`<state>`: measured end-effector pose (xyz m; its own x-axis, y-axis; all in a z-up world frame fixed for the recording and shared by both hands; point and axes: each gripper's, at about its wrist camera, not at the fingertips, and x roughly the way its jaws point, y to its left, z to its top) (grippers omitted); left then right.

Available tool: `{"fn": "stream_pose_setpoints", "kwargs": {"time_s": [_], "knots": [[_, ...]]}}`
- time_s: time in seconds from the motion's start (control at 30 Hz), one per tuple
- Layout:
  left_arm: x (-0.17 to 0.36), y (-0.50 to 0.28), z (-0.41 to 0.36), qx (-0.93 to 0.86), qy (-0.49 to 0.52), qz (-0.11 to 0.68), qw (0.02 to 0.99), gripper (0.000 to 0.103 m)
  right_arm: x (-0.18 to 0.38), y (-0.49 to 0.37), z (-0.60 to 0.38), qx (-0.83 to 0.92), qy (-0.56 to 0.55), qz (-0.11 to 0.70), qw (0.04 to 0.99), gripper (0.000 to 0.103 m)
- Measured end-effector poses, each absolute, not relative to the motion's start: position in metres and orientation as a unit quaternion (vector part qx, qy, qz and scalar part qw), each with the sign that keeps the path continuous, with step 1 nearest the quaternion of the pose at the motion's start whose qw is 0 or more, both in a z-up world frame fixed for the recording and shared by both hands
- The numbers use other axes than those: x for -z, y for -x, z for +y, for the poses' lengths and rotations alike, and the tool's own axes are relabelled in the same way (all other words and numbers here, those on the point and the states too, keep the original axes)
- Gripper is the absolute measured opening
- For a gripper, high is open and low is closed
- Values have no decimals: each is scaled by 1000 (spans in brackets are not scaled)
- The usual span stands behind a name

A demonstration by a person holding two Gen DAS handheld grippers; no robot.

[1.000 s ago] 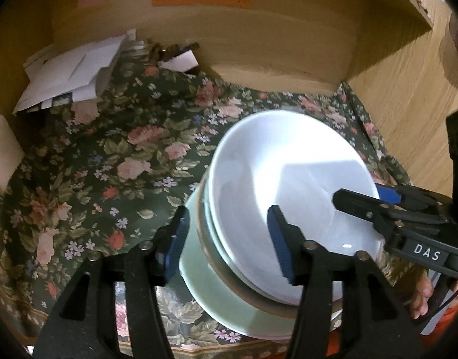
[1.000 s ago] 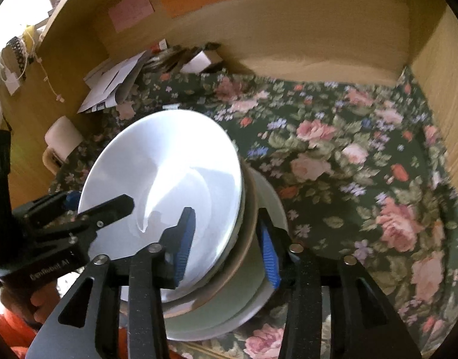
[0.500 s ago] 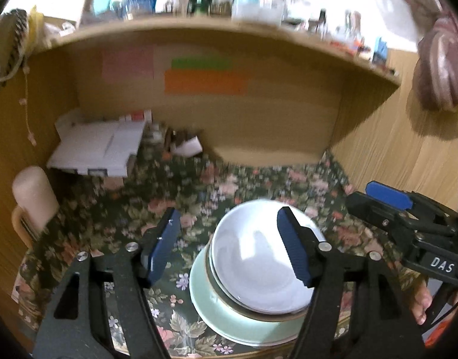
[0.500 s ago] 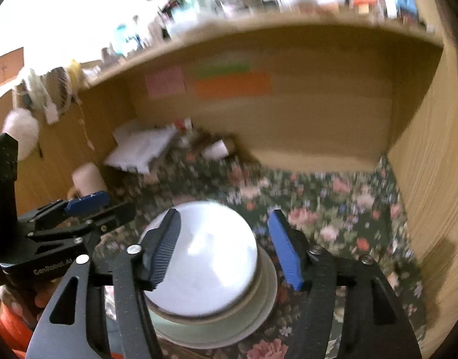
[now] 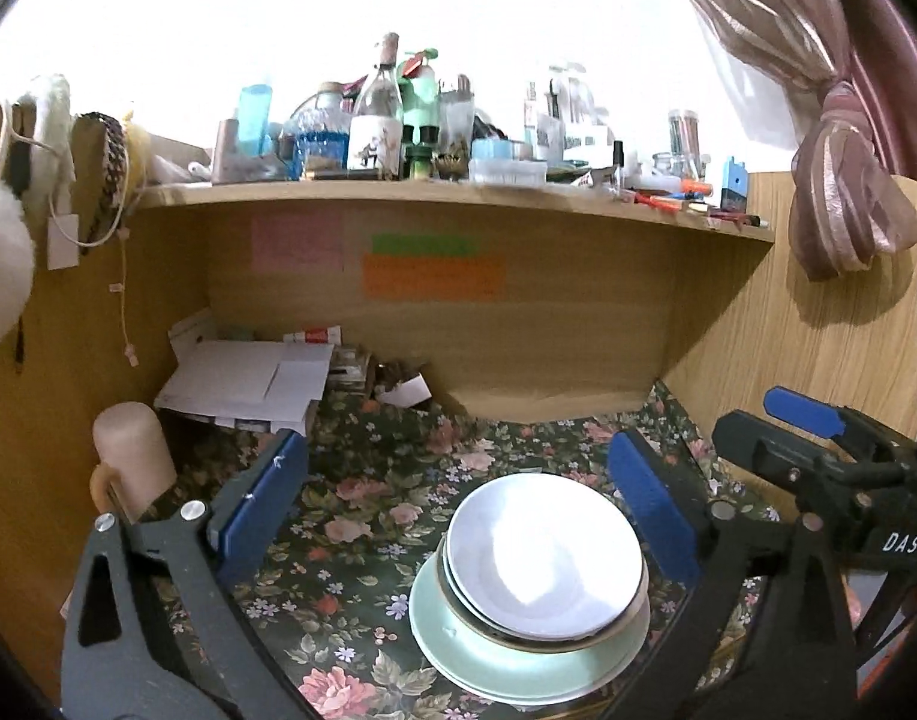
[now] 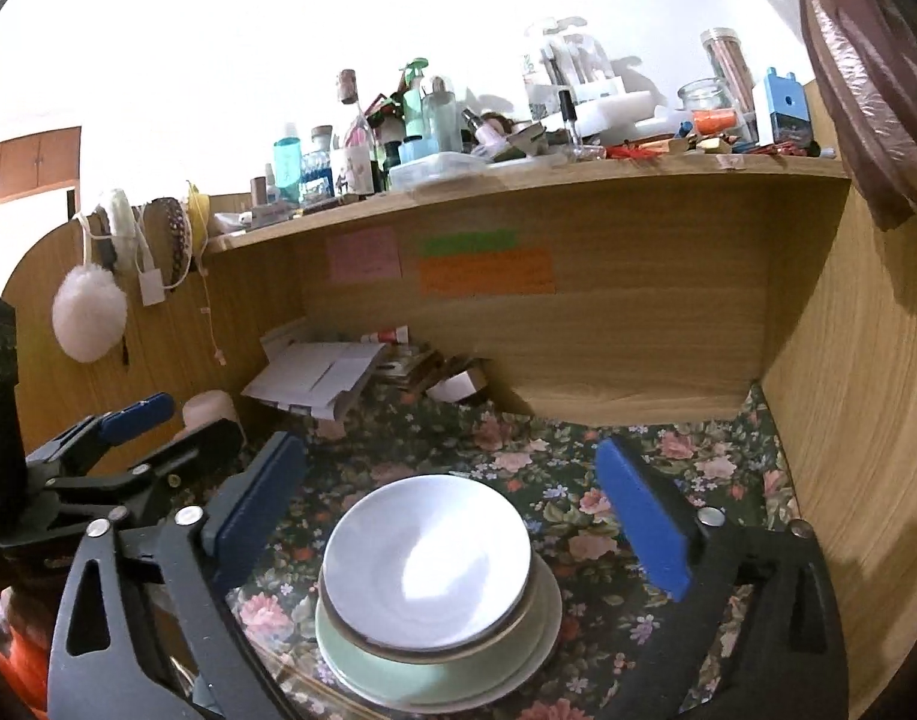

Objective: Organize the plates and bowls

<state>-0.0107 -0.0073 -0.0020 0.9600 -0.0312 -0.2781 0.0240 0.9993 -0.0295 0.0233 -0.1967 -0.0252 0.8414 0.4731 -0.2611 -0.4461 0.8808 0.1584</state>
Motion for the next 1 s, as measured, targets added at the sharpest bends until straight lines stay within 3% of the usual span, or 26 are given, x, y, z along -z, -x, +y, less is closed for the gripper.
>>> {"fn": "stream_pose_setpoints", "kwargs": {"time_s": [1.0], "knots": [[7, 18, -8, 21, 23, 138, 990, 103, 24, -7, -191, -244, -41, 134, 960, 103]]}}
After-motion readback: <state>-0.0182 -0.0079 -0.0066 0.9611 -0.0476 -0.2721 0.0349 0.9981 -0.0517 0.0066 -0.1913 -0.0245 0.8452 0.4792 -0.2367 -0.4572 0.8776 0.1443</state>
